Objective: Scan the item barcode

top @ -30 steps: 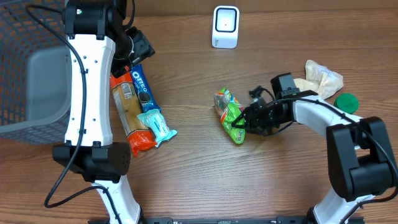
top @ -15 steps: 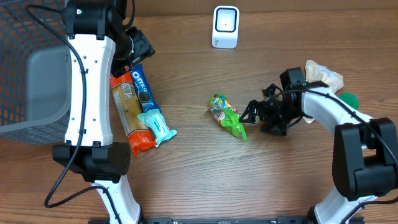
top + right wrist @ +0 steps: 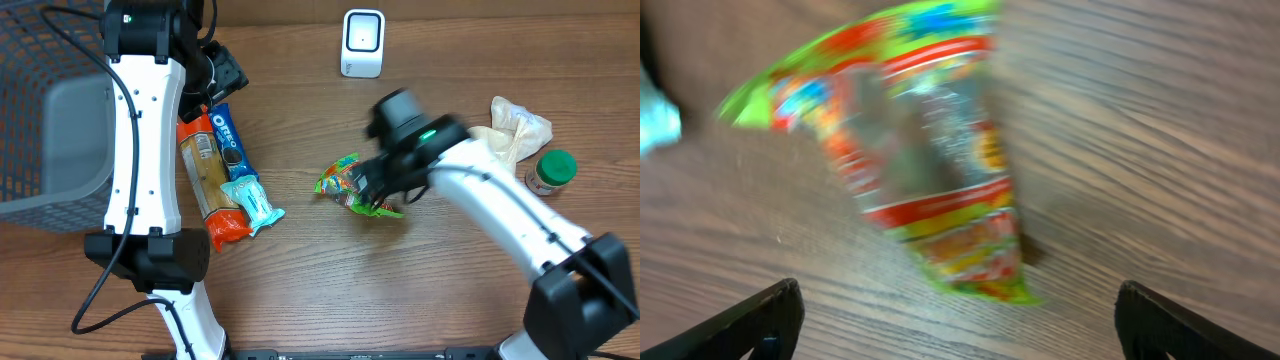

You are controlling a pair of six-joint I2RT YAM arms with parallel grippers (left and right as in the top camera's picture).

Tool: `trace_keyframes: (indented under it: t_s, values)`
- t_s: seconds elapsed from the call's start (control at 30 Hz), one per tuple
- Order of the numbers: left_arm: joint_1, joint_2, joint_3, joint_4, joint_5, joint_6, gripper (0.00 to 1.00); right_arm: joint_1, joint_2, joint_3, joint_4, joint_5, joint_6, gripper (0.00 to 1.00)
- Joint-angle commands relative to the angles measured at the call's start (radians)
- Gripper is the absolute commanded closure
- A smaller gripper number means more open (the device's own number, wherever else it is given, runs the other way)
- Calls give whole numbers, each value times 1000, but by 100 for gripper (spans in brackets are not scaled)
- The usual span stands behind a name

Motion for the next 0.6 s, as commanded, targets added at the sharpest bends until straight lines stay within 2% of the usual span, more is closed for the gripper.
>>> trace_keyframes:
  t_s: [0.0,0.07,0.23,0.37,0.57]
  values:
    - [15,10,5,0,-19,45,44,89,-13,12,15,271,27,0]
    - [16,9,5,-12,11,100,56,93,-13,12,21,279,114,0]
    - [-10,9,5,-37,93,199,67,-26,-28,13,18,48,132,3]
    - [-70,9,-14,-37,190,230,72,-169,-61,13,-25,-122,102,8]
    - [-203,9,-212,-36,180,220,76,-348,-64,13,-111,-233,10,9]
